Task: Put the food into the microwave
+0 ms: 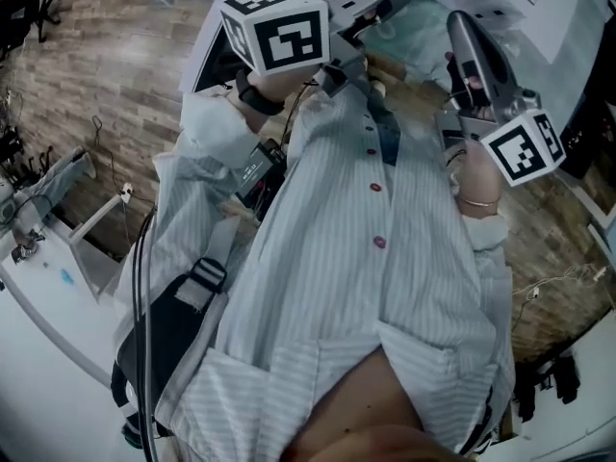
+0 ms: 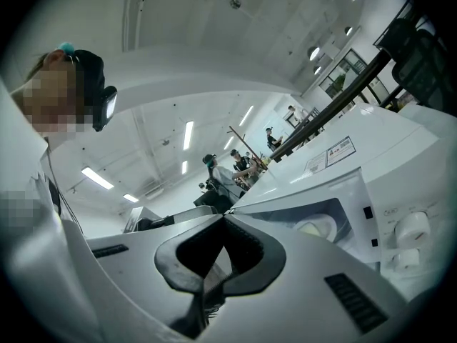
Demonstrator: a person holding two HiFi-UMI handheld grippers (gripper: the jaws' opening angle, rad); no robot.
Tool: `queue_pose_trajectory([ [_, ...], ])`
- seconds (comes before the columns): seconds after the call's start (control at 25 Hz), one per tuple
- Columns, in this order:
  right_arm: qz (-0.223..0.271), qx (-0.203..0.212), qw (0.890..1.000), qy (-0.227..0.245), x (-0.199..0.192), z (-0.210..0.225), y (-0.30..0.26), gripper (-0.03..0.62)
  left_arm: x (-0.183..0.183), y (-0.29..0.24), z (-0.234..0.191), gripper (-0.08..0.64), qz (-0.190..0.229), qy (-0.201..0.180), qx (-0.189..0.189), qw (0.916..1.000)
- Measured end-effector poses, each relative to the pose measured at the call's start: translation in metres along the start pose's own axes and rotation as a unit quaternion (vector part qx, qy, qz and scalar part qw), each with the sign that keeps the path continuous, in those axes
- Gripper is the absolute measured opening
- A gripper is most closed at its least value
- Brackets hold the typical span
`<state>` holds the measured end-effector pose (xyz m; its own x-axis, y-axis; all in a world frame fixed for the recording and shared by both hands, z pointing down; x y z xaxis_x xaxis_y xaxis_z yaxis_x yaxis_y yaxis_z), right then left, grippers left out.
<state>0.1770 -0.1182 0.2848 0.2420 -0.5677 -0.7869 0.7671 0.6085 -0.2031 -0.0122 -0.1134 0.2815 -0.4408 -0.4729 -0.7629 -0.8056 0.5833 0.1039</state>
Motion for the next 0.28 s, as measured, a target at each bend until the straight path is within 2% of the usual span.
queue_pose_trajectory([
  [0.12, 0.009, 0.006, 1.0, 0.006, 0.001, -0.002, 0.003, 0.032, 0.006, 0.0, 0.003, 0.008, -0.005, -0.012, -0.012, 0.9998],
  [0.28, 0.014, -0.004, 1.0, 0.001, -0.001, -0.007, 0.012, 0.032, 0.006, 0.003, 0.011, 0.008, -0.013, -0.007, -0.018, 0.9997],
])
Point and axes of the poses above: the fingertips, and each gripper's own axes: y backward along the fingers, z to its right, x out of its top, the point moved 8 cm from there along y, backward along the fingers, and after that the axes turned 12 degrees about -x, right-handed, at the moved point
